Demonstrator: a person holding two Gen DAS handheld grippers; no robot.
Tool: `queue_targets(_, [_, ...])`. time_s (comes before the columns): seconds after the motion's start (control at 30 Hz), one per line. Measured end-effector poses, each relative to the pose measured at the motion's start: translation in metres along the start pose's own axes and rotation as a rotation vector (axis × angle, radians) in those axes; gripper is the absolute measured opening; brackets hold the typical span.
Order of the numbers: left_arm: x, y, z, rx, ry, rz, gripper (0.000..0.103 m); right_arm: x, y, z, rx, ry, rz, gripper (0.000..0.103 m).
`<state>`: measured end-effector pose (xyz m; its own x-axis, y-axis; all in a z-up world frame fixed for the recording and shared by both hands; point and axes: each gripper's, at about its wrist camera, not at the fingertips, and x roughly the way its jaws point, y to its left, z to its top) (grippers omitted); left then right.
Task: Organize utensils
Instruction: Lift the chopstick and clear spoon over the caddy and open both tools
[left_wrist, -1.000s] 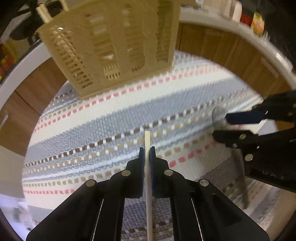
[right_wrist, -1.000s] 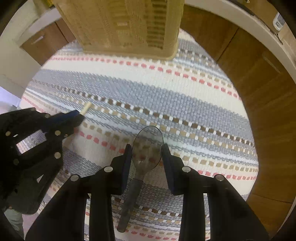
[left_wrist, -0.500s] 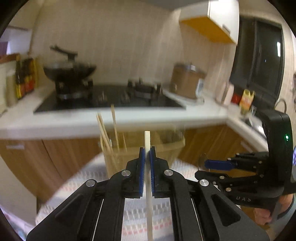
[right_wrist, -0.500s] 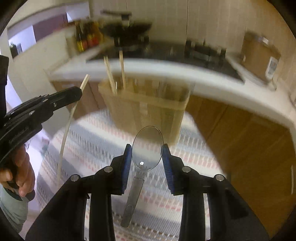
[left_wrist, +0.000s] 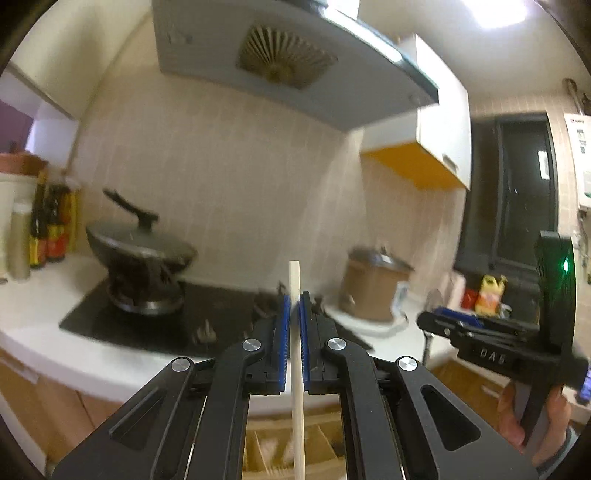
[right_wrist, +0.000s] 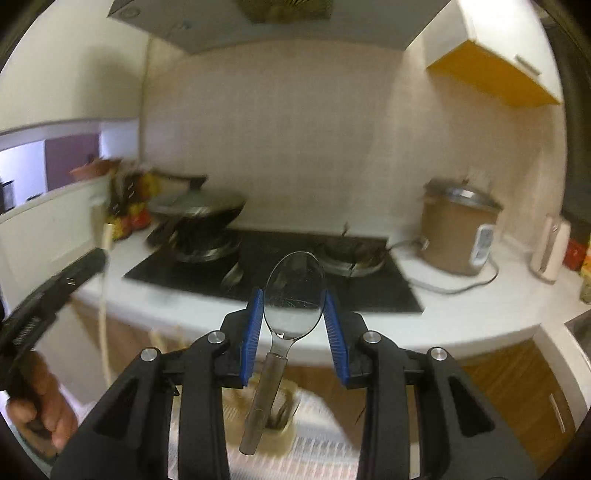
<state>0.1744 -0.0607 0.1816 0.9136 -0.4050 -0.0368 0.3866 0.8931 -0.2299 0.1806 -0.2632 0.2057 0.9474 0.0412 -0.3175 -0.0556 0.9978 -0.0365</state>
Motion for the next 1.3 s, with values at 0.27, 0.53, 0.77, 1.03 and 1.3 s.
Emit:
queue_targets(0.27, [0.028,0.013,-0.023,-0.004,-0.137,0.146,0.003,0.031,0.004,-0.032,-0.017,-0.178,-0.068,0.030])
queue_targets(0.53, [0.046,0.024,-0.055,0.024,-0.149,0.209,0.004,0.049,0.013,-0.057,-0.035,-0.192,-0.072,0.030])
queue_targets(0.77, [0.049,0.034,-0.067,0.010,-0.158,0.231,0.004,0.049,0.028,-0.074,-0.089,-0.214,-0.090,0.030])
queue_targets(1.03, [0.050,0.037,-0.079,0.021,-0.116,0.222,0.004,0.056,0.029,-0.087,-0.102,-0.171,-0.084,0.031])
queue_targets(1.3, [0.041,0.049,-0.072,-0.040,-0.020,0.172,0.018,0.054,0.010,-0.086,-0.014,-0.067,0.007,0.031])
